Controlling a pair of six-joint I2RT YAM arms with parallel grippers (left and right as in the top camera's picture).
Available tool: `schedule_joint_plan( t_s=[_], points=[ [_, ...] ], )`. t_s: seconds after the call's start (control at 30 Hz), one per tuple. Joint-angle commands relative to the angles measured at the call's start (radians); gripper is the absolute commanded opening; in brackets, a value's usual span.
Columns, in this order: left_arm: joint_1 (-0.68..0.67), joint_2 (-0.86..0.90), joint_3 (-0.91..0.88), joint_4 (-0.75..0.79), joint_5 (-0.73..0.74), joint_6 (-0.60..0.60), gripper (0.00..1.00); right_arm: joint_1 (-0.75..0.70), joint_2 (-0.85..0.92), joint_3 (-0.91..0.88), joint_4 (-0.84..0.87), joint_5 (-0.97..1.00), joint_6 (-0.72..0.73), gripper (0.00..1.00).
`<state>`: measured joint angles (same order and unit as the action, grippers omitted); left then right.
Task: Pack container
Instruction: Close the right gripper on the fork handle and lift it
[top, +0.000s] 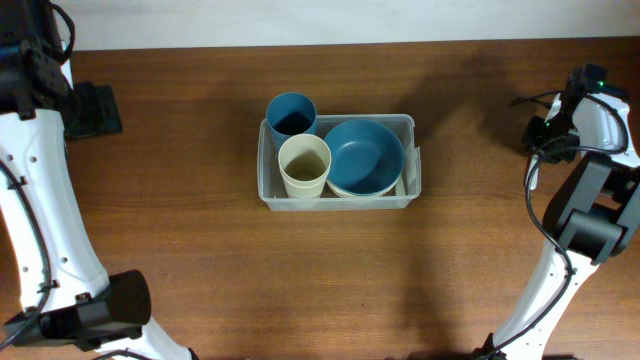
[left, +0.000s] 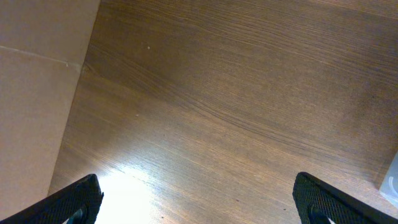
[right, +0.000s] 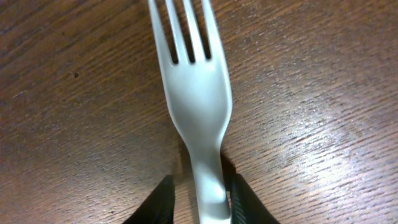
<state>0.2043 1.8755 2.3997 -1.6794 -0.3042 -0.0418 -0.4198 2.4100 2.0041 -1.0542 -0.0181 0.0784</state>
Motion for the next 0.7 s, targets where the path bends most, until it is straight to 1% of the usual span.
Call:
schedule_joint_plan(
  t_s=[0.0,0.07,0.2,0.23,0.5,0.67],
  points=[
    [0.002,-0.025,0.016,0.002,-0.014,0.002,1.00,-0.001,0.021,-0.005,-0.004,-0.004,0.005,0.20],
    [0.002,-0.025,0.016,0.002,-0.014,0.002,1.00,-0.001,0.021,-0.005,-0.004,-0.004,0.005,0.14],
    [0.002,-0.025,0.016,0.002,-0.014,0.002,1.00,-0.001,0.020,-0.005,-0.005,-0.005,0.005,0.08],
    [0.002,-0.025,0.016,0.002,-0.014,0.002,1.00,-0.001,0.020,-0.005,-0.007,-0.005,0.005,0.04],
    [0.002,-0.025,0.016,0.002,-0.014,0.002,1.00,-0.001,0.020,0.027,-0.043,-0.005,0.005,0.04],
    [0.002,-0.025,0.016,0.002,-0.014,0.002,1.00,-0.001,0.020,0.137,-0.122,-0.005,0.005,0.04]
  ],
)
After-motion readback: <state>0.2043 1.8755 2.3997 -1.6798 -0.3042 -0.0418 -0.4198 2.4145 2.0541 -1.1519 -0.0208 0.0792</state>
